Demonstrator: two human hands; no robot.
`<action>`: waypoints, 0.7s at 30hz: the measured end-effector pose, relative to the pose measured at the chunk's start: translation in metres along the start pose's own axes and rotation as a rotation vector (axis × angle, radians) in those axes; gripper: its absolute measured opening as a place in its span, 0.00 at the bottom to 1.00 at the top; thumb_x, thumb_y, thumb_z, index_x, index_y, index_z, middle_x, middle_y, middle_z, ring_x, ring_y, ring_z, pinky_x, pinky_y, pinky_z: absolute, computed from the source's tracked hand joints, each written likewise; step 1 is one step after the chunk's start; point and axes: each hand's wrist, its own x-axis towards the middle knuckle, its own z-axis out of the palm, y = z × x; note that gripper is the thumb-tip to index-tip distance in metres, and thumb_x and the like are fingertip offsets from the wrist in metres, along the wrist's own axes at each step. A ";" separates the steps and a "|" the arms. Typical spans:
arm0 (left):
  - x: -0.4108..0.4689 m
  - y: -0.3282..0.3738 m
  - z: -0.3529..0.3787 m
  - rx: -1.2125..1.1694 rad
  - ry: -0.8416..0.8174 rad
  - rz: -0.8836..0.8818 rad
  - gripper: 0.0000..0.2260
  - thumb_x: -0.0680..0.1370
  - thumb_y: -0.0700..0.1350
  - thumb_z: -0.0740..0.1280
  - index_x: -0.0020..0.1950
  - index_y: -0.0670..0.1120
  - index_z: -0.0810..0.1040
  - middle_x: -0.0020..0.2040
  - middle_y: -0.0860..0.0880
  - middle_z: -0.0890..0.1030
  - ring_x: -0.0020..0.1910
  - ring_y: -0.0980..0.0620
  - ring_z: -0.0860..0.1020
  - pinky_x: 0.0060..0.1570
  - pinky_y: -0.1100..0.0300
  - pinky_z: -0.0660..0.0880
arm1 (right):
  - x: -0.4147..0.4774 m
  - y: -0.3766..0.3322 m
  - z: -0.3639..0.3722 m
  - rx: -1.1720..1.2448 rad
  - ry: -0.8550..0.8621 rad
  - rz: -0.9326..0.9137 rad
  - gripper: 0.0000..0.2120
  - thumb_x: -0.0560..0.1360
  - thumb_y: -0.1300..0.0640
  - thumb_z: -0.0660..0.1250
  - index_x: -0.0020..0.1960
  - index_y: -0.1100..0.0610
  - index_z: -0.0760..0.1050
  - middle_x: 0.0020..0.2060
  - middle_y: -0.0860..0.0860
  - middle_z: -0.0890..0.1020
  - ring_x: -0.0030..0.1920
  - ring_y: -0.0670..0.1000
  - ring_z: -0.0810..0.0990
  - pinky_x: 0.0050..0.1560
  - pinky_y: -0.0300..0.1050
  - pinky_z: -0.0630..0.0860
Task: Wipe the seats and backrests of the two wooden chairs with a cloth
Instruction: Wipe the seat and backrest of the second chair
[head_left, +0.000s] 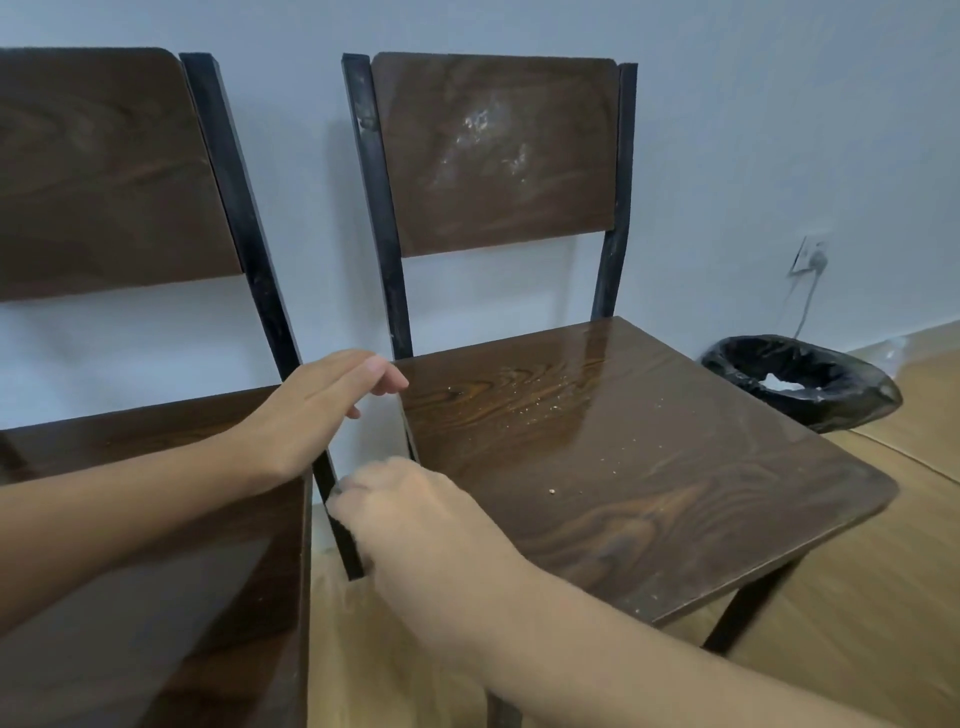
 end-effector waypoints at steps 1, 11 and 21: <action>0.002 -0.001 -0.001 -0.003 -0.005 0.001 0.24 0.81 0.65 0.50 0.57 0.56 0.83 0.59 0.57 0.82 0.61 0.57 0.78 0.63 0.49 0.77 | 0.003 0.012 0.000 -0.058 0.026 0.000 0.15 0.73 0.73 0.67 0.57 0.64 0.79 0.50 0.58 0.78 0.51 0.60 0.78 0.45 0.53 0.75; 0.013 -0.021 -0.001 0.014 -0.006 -0.079 0.20 0.83 0.63 0.54 0.59 0.57 0.82 0.59 0.59 0.80 0.62 0.60 0.76 0.69 0.47 0.72 | -0.002 0.233 -0.025 -0.190 0.131 0.503 0.10 0.67 0.72 0.61 0.38 0.59 0.74 0.36 0.54 0.82 0.39 0.59 0.84 0.44 0.53 0.84; 0.007 -0.022 0.001 0.077 -0.016 -0.069 0.16 0.84 0.58 0.56 0.58 0.56 0.82 0.57 0.56 0.82 0.59 0.59 0.78 0.65 0.53 0.74 | -0.041 0.305 -0.092 -0.045 0.397 0.986 0.08 0.68 0.70 0.69 0.33 0.63 0.80 0.34 0.61 0.84 0.44 0.57 0.85 0.39 0.42 0.71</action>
